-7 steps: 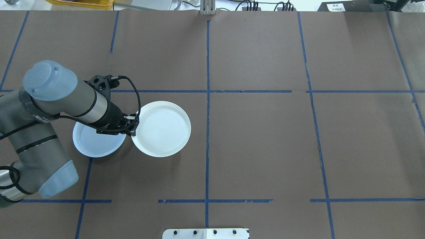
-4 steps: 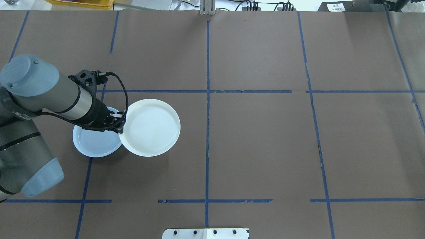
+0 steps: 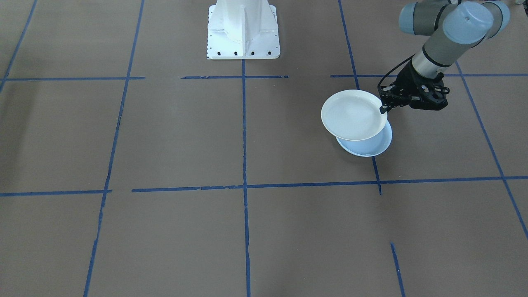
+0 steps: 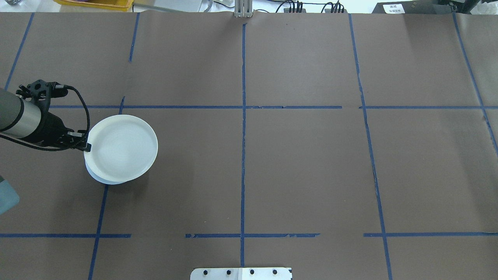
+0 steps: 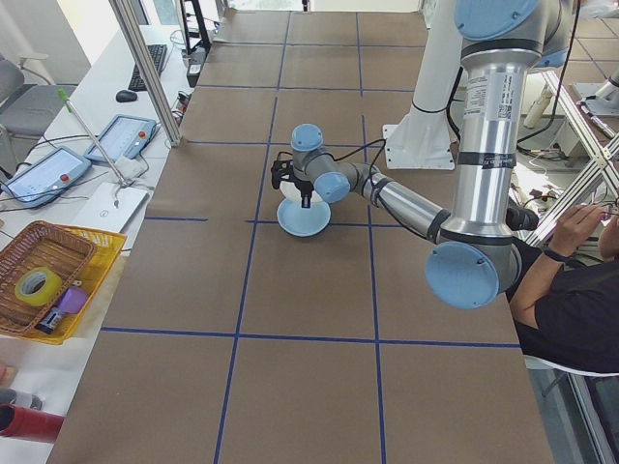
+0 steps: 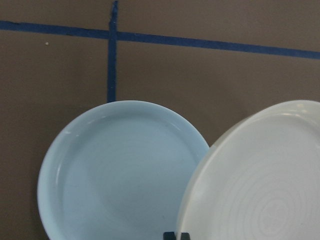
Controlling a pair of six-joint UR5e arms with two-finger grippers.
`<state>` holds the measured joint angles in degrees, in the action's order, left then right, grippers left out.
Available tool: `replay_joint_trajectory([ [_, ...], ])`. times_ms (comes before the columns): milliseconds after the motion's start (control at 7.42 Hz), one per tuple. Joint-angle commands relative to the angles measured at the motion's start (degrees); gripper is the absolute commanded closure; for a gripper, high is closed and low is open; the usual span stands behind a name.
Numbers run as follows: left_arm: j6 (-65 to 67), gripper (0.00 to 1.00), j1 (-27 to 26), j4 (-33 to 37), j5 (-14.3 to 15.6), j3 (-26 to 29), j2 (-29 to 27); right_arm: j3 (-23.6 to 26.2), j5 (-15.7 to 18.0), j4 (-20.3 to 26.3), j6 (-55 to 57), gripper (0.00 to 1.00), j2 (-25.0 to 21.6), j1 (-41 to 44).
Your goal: Stack plate in center
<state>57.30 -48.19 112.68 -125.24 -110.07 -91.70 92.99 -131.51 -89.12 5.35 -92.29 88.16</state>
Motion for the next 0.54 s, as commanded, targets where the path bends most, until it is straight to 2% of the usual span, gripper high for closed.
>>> replay_joint_trajectory([
  [0, -1.4, 1.0, -1.29, 2.71, -0.71, 3.18, 0.82, 0.0, 0.02, 0.0, 0.01, 0.0, 0.0, 0.0],
  [404, -1.49, 1.0, -2.34, 4.83, -0.79, 4.61, 0.82, 0.0, -0.06, 0.0, -0.07, 0.0, 0.0, 0.0],
])
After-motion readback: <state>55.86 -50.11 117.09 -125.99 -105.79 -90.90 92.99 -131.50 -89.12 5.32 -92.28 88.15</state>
